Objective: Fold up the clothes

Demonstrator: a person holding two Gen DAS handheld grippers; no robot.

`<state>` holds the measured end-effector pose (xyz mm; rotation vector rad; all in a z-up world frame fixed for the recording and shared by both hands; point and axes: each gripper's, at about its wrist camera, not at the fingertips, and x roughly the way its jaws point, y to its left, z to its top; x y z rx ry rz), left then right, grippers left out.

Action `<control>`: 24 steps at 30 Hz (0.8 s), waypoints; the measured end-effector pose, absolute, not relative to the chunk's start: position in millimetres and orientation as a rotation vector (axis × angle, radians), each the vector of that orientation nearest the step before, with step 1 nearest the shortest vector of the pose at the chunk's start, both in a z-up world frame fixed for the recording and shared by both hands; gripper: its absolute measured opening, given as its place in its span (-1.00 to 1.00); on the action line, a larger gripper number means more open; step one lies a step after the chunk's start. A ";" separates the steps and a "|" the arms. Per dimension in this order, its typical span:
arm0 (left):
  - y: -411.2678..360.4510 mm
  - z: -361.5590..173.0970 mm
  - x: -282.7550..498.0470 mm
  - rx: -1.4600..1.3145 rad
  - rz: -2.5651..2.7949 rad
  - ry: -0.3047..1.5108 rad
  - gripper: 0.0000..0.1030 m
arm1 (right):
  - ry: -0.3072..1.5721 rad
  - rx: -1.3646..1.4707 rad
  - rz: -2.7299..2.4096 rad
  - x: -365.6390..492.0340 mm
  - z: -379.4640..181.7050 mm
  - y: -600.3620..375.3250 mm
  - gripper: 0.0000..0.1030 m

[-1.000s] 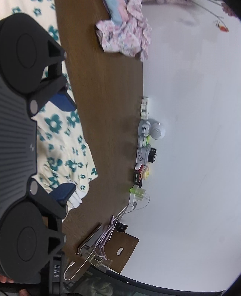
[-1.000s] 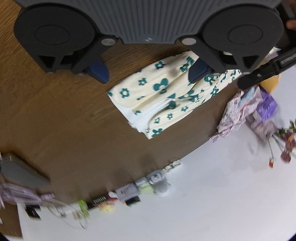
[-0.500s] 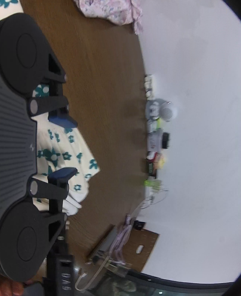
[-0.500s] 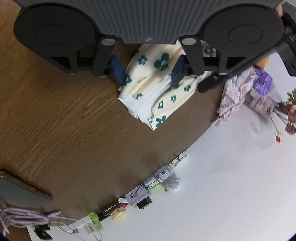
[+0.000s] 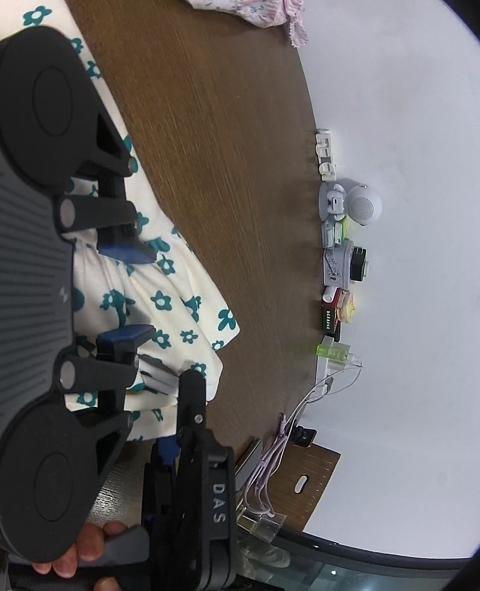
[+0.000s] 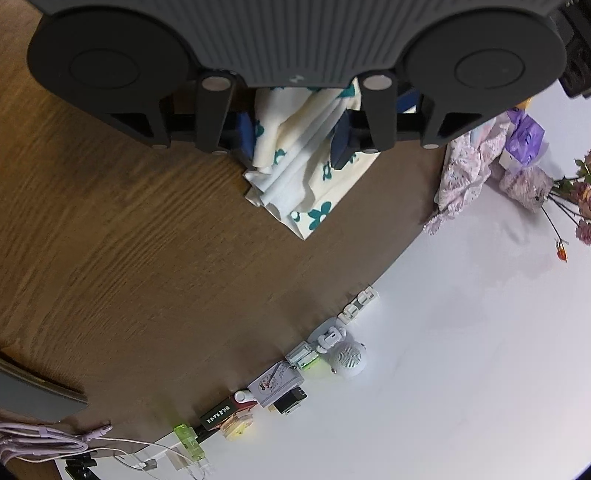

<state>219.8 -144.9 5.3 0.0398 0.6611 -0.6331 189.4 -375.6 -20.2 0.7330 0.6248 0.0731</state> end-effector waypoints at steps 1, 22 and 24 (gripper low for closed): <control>-143.9 5.6 220.2 0.033 -0.635 0.662 -0.34 | 0.618 0.741 0.073 190.4 -21.3 -375.8 -0.18; -118.4 22.4 210.1 -0.068 -0.637 0.631 -0.34 | 0.579 0.650 0.082 196.2 -13.1 -365.0 -0.80; -107.2 27.3 204.3 -0.066 -0.619 0.626 -0.34 | 0.566 0.599 0.089 194.0 -6.5 -360.7 -0.80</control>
